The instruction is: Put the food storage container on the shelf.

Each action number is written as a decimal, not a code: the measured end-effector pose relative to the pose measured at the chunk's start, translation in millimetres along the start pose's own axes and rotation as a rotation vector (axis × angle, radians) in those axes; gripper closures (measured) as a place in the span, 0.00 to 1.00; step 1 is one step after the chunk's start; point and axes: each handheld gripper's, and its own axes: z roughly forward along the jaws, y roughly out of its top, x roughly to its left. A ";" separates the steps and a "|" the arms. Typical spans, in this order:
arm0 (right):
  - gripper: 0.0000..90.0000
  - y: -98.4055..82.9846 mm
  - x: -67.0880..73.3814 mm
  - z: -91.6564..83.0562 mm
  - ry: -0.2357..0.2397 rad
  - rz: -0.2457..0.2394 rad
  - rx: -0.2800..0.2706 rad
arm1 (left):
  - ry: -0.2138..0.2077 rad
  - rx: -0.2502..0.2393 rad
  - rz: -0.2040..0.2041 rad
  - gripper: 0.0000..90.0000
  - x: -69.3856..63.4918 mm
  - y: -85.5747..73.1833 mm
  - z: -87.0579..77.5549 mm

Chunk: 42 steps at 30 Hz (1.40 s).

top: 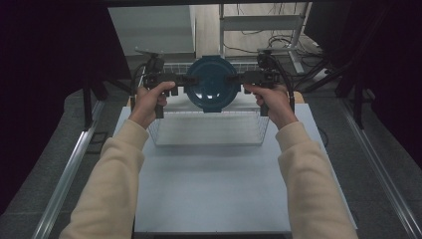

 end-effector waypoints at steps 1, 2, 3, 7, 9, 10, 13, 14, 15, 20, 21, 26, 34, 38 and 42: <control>0.43 0.4 -1.0 1.3 0.001 0.016 -0.006 | 0.001 0.002 0.004 0.46 0.9 0.5 0.0; 0.43 0.7 -1.7 1.8 0.002 0.018 -0.006 | 0.001 0.002 -0.001 0.46 1.4 0.9 0.3; 0.43 0.9 -2.1 2.3 0.002 0.022 -0.009 | -0.001 0.002 -0.004 0.45 2.7 1.5 0.8; 0.42 1.7 -4.0 6.4 -0.011 0.059 -0.024 | -0.010 -0.012 -0.047 0.45 9.9 3.6 4.4; 0.41 2.1 -6.1 9.2 -0.015 0.091 -0.021 | -0.008 -0.015 -0.067 0.45 12.5 5.0 6.7; 0.41 2.0 -7.3 10.2 -0.017 0.106 -0.020 | -0.006 -0.015 -0.082 0.44 14.4 6.2 8.3; 0.39 1.7 -11.8 14.9 -0.019 0.153 -0.013 | -0.008 -0.023 -0.112 0.44 18.4 7.4 11.9; 0.39 1.7 -13.1 15.7 -0.019 0.166 -0.013 | -0.012 -0.021 -0.118 0.44 20.9 7.5 13.4; 0.39 1.8 -15.0 17.0 -0.019 0.183 -0.014 | -0.014 -0.021 -0.127 0.43 22.8 7.4 14.7; 0.39 2.4 -19.1 21.3 -0.021 0.218 -0.015 | -0.026 -0.030 -0.169 0.43 30.2 6.8 18.1; 0.39 2.5 -20.0 21.8 -0.021 0.226 -0.013 | -0.025 -0.032 -0.174 0.43 30.8 6.7 18.7; 0.34 1.8 -24.8 26.3 -0.019 0.255 0.008 | -0.021 -0.013 -0.159 0.37 31.7 4.8 23.0; 0.20 -0.2 -5.5 25.5 -0.132 0.103 -0.056 | 0.022 -0.052 -0.099 0.26 22.4 4.2 16.7; 0.16 -1.2 6.1 16.2 -0.218 0.000 -0.094 | 0.053 -0.066 -0.059 0.23 15.2 1.5 6.7; 0.16 -3.4 10.9 3.7 -0.190 -0.029 -0.097 | 0.055 -0.095 -0.015 0.23 8.2 -5.6 -9.5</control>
